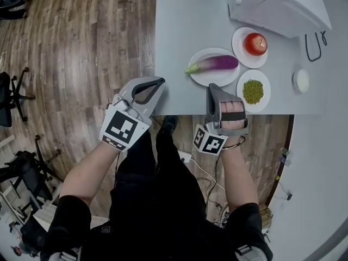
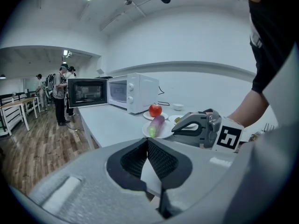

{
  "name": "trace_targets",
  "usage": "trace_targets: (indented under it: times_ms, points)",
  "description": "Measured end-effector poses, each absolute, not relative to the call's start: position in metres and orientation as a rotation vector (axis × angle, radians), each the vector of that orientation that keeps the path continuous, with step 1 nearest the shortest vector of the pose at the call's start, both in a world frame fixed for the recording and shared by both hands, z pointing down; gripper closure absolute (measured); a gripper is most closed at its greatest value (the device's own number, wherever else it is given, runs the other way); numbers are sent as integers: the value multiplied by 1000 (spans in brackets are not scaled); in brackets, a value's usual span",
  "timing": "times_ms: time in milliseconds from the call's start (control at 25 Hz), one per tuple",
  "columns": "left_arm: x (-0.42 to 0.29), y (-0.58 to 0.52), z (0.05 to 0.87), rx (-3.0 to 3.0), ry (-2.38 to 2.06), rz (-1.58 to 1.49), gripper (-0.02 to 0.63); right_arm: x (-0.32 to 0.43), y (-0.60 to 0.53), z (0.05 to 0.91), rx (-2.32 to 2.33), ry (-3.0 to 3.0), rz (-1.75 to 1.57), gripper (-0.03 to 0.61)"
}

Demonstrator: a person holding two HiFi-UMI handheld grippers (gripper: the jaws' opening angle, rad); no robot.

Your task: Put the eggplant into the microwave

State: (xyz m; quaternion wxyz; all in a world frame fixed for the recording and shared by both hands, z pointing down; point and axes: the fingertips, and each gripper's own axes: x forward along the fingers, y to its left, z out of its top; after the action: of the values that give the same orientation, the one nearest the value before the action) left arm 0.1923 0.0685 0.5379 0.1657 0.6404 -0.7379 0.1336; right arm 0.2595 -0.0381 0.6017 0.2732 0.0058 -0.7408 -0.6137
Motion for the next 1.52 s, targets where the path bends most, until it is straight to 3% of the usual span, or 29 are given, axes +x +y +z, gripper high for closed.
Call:
trace_targets:
  times_ms: [1520]
  points:
    - [178,44,502,1841,-2166,450,604,256,-50,549,92,-2037,-1786,554]
